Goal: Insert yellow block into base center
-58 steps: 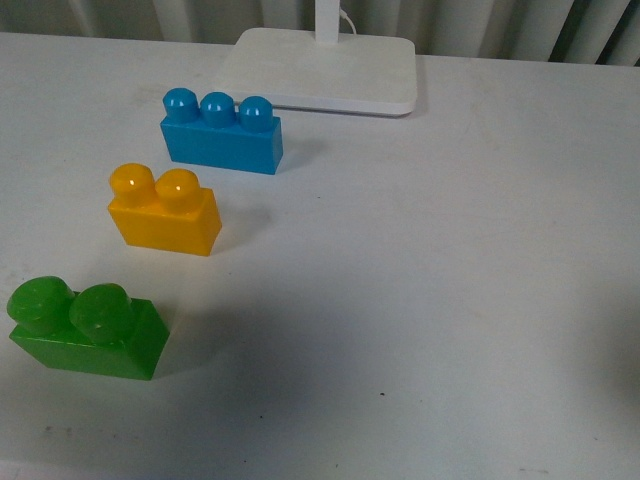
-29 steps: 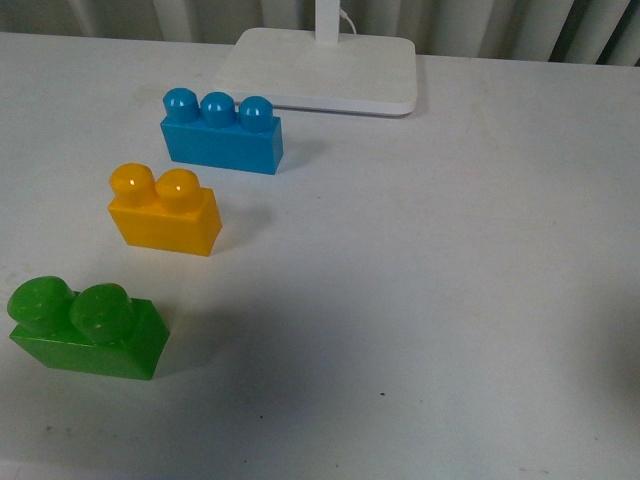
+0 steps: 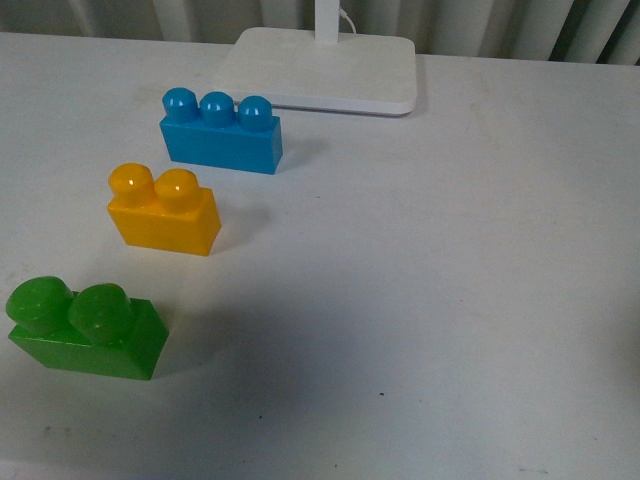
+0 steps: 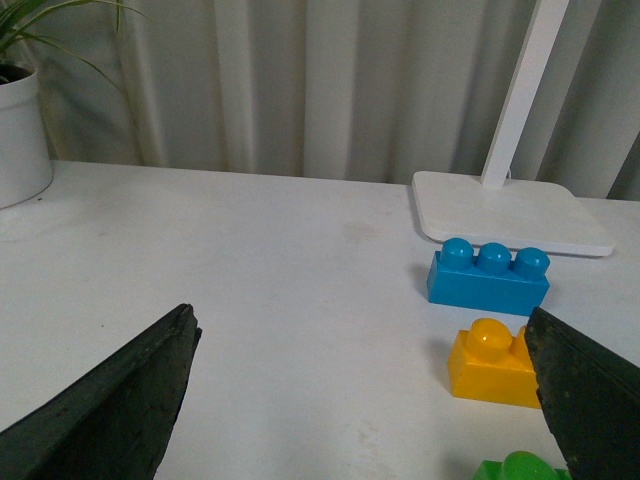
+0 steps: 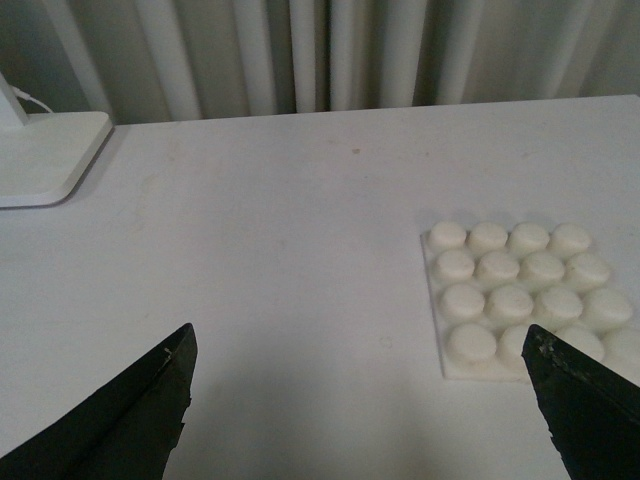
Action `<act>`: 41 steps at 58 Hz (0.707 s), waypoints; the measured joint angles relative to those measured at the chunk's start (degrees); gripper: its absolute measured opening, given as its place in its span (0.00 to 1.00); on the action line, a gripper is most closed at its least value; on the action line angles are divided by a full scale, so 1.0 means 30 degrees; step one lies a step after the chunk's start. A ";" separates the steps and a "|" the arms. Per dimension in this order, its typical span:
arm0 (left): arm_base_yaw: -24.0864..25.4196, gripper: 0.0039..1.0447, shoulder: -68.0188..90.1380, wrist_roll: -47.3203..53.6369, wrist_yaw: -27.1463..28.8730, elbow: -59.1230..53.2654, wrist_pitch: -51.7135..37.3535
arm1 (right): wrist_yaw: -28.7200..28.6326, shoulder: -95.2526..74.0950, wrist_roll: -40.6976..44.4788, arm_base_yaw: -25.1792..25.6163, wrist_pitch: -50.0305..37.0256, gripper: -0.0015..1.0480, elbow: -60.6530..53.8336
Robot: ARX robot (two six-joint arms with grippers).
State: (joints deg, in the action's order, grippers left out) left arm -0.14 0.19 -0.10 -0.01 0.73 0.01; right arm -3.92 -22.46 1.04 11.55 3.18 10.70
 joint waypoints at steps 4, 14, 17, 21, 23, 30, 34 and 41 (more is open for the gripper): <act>0.0000 0.94 0.0000 0.0000 0.0007 0.0000 0.0000 | -0.1617 -0.3322 0.0801 0.2149 -0.0918 0.91 0.1523; 0.0000 0.94 0.0000 0.0000 0.0007 0.0000 0.0000 | -0.2419 -1.1642 0.3563 0.5297 -0.2528 0.91 0.4823; 0.0000 0.94 0.0000 0.0000 0.0000 0.0000 0.0000 | -0.2535 -1.4251 0.4313 0.5872 -0.2470 0.91 0.5982; 0.0000 0.94 0.0000 0.0000 0.0007 0.0000 0.0000 | -0.2667 -1.6895 0.5260 0.6309 -0.1960 0.91 0.7329; 0.0000 0.94 0.0000 0.0000 0.0007 0.0000 0.0000 | -0.2659 -1.7835 0.5646 0.6426 -0.1792 0.91 0.7832; 0.0000 0.94 0.0000 0.0000 0.0007 0.0000 0.0000 | -0.2659 -2.0057 0.6564 0.6681 -0.1231 0.91 0.9318; 0.0000 0.94 0.0000 0.0000 0.0000 0.0000 0.0000 | -0.2667 -2.0859 0.6892 0.6768 -0.0852 0.91 1.0025; 0.0000 0.94 0.0000 0.0000 0.0007 0.0000 0.0000 | -0.2601 -2.1944 0.7373 0.6870 -0.0495 0.91 1.0826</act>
State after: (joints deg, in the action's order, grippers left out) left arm -0.14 0.19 -0.10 0.01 0.73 0.01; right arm -11.73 -88.29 23.16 32.16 1.69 43.18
